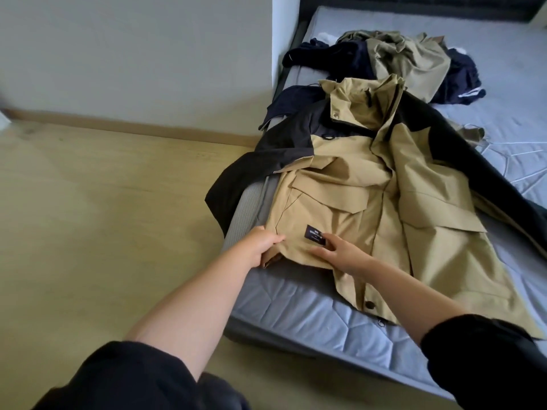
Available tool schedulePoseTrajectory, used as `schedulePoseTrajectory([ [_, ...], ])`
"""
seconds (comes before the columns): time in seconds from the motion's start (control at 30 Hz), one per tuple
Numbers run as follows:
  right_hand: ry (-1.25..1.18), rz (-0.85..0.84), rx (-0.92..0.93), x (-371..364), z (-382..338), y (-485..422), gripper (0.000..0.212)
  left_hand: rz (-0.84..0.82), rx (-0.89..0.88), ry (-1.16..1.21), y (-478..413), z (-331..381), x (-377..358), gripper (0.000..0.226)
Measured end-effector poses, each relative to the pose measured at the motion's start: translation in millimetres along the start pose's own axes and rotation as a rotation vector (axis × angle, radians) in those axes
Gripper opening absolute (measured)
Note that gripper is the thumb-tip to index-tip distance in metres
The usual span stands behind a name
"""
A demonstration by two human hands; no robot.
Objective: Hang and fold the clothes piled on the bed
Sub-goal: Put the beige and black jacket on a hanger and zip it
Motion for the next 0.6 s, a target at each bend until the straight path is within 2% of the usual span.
schedulePoseTrajectory([
  [0.07, -0.010, -0.038, 0.059, -9.0, -5.5, 14.7, 0.092, -0.157, 0.112, 0.161, 19.3, -10.6, -6.1, 0.019],
  [0.13, 0.150, -0.081, 0.122, -15.9, -8.0, 29.1, 0.097, -0.227, 0.154, -0.050, 29.9, -14.0, 0.0, 0.031],
  [0.17, 0.316, -0.105, 0.148, -19.5, -4.9, 35.5, 0.103, -0.175, 0.136, -0.302, 28.2, -13.5, 10.0, 0.046],
  [0.23, 0.606, -0.132, 0.173, -25.4, 9.7, 47.7, 0.115, 0.135, 0.023, -0.877, 25.7, 2.2, 34.9, 0.061],
  [0.27, 0.680, -0.118, 0.173, -25.5, 18.1, 52.1, 0.116, 0.318, -0.094, -1.095, 30.2, 17.2, 39.2, 0.061],
  [0.3, 0.712, -0.087, 0.170, -23.6, 25.1, 55.9, 0.115, 0.430, -0.278, -1.229, 38.3, 31.5, 29.3, 0.062],
  [0.33, 0.725, -0.041, 0.163, -20.0, 30.2, 59.5, 0.111, 0.438, -0.510, -1.318, 48.7, 40.5, 7.8, 0.067],
  [0.37, 0.743, 0.017, 0.156, -14.5, 33.7, 62.7, 0.105, 0.334, -0.739, -1.370, 59.2, 41.4, -19.6, 0.073],
  [0.4, 0.777, 0.083, 0.150, -8.1, 35.5, 65.7, 0.097, 0.154, -0.901, -1.418, 69.2, 33.5, -47.8, 0.078],
  [0.43, 0.820, 0.148, 0.143, -1.7, 37.1, 69.0, 0.090, -0.016, -0.983, -1.492, 77.8, 20.9, -72.9, 0.083],
  [0.47, 0.861, 0.203, 0.137, 3.8, 38.4, 72.2, 0.082, -0.116, -0.990, -1.600, 82.1, 8.3, -91.3, 0.088],
  [0.5, 0.893, 0.237, 0.126, 7.9, 40.0, 75.3, 0.076, -0.139, -0.958, -1.685, 81.9, -0.1, -103.0, 0.091],
  [0.53, 0.915, 0.248, 0.112, 10.3, 41.7, 78.0, 0.071, -0.111, -0.911, -1.710, 79.6, -1.7, -109.4, 0.088],
  [0.6, 0.962, 0.225, 0.099, 12.9, 40.9, 81.9, 0.063, -0.028, -0.824, -1.592, 77.9, 11.0, -110.9, 0.065],
])
Point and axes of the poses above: each hand's wrist, its own y-axis away from the middle knuckle, its own x-axis out of the back of the hand, z = x × y, the point moved 8 cm from there along -y, towards the middle knuckle, and after that the axes turned 4 degrees about -y, right-handed, at the moved point
